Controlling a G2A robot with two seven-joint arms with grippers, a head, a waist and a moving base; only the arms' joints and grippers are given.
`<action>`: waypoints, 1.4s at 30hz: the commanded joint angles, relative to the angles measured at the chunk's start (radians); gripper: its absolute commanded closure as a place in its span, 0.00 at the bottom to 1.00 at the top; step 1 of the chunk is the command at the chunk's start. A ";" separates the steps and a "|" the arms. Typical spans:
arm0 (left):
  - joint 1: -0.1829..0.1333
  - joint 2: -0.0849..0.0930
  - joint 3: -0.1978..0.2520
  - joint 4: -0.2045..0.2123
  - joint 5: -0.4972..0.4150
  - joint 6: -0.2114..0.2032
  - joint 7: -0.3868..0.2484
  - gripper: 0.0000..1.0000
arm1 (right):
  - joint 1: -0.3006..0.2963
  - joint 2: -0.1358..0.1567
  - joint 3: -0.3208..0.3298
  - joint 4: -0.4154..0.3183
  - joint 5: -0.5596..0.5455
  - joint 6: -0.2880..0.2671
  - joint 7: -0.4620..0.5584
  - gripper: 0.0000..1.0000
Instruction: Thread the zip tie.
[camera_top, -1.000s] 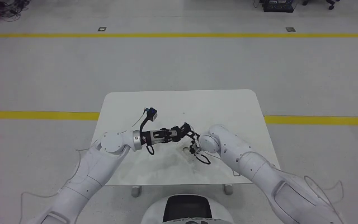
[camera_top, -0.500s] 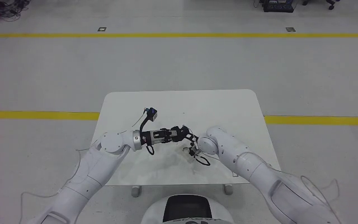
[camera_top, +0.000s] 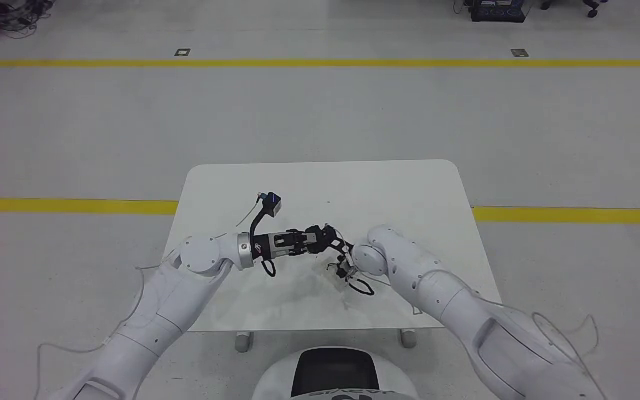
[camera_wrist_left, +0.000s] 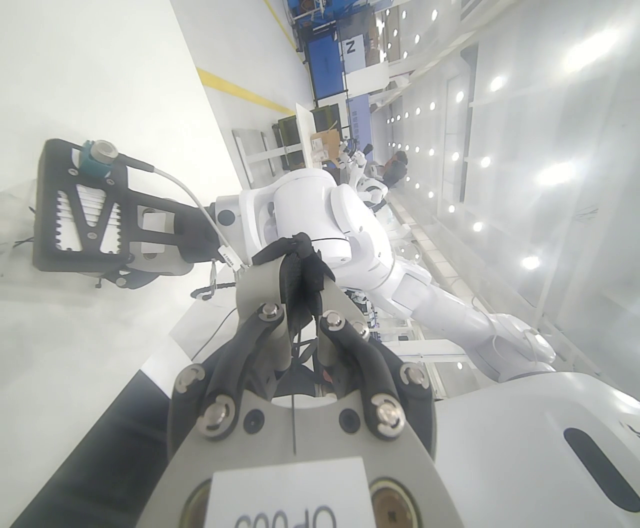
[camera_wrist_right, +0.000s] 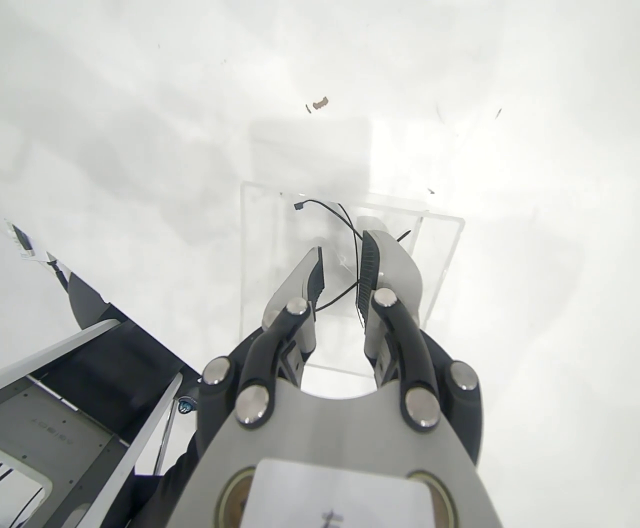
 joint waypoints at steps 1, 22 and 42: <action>0.000 0.000 0.000 0.000 0.000 0.000 0.000 1.00 | 0.002 -0.004 0.000 0.009 0.001 -0.001 0.000 0.84; 0.000 0.000 0.000 0.000 0.000 0.000 0.000 1.00 | -0.004 -0.015 0.017 -0.005 -0.056 0.026 0.003 1.00; 0.000 0.000 0.000 0.000 0.000 0.000 0.000 1.00 | -0.170 0.117 0.218 -0.341 -0.152 -0.052 0.083 1.00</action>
